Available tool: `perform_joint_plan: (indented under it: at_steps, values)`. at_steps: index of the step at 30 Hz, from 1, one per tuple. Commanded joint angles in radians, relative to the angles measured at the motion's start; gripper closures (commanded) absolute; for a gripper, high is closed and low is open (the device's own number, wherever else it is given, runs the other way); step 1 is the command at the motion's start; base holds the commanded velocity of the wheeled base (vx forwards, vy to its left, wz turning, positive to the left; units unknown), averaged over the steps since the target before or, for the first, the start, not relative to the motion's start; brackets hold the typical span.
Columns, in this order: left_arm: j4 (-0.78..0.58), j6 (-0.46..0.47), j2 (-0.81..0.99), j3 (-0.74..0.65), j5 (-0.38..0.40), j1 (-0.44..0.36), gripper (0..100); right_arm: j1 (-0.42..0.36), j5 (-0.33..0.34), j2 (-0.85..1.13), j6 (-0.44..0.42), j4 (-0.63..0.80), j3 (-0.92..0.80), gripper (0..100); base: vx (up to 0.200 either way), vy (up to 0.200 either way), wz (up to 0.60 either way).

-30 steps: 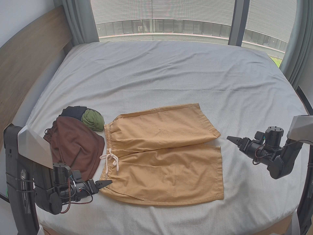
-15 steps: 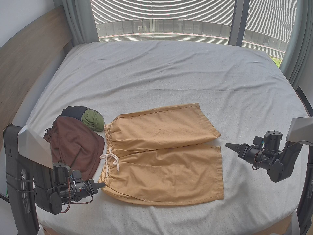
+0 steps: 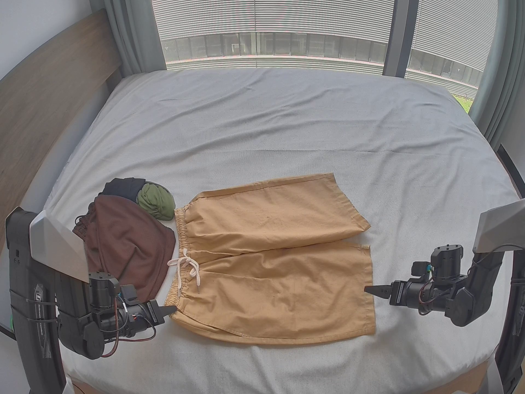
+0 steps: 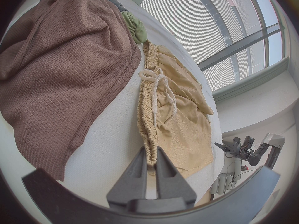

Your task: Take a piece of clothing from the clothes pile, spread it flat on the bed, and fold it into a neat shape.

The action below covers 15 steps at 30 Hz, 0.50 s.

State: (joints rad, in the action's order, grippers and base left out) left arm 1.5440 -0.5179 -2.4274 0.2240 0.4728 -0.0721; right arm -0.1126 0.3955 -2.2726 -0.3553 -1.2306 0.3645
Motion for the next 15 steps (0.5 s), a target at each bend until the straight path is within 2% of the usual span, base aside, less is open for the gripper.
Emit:
perform_joint_plan:
  at_steps: [1, 15]
  values:
    - [0.001, -0.001, -0.001, 0.0, 0.0, 0.0, 100, -0.019, 0.0, -0.002, 0.001, 0.016, -0.029, 0, 0.0, 0.0, 0.0]
    - [0.001, -0.001, -0.001, 0.0, 0.0, 0.0, 100, -0.076, 0.0, -0.038, -0.001, 0.016, -0.108, 0, 0.0, 0.0, 0.0]
